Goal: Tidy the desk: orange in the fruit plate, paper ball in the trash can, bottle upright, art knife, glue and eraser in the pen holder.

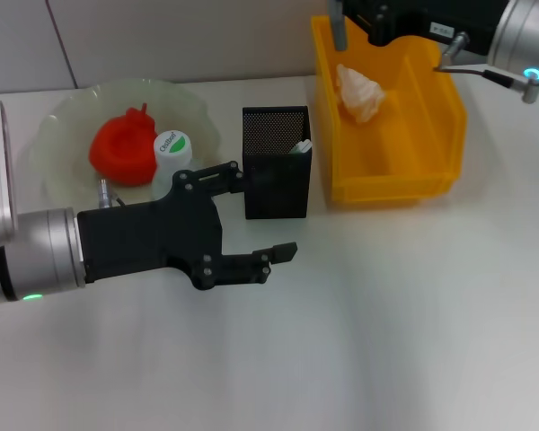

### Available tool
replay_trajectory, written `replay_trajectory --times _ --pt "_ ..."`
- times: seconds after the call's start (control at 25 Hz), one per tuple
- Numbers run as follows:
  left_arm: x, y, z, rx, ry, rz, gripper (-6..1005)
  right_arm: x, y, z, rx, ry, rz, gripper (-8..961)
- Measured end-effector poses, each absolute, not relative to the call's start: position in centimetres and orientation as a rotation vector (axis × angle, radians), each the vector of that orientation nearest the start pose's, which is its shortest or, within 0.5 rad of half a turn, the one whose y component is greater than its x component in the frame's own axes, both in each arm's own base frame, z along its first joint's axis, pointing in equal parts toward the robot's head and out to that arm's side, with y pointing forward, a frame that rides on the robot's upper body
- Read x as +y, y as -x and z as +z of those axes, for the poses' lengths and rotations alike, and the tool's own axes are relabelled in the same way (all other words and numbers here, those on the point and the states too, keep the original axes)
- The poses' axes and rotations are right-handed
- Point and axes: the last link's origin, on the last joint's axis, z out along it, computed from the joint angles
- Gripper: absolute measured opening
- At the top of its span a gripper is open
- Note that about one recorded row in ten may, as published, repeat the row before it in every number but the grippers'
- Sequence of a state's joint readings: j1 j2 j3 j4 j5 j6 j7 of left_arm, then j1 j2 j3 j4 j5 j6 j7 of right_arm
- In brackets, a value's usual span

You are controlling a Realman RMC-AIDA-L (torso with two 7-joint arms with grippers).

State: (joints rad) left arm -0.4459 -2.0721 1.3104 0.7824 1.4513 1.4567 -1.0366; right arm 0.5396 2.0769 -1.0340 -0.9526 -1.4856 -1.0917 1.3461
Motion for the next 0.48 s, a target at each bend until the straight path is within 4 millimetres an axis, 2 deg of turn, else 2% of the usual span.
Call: replay_trajectory --times 0.48 --pt "32.0 18.7 -3.5 0.127 2.763 -0.92 799 41.9 -17.7 2.8 0.302 2.311 0.875 123"
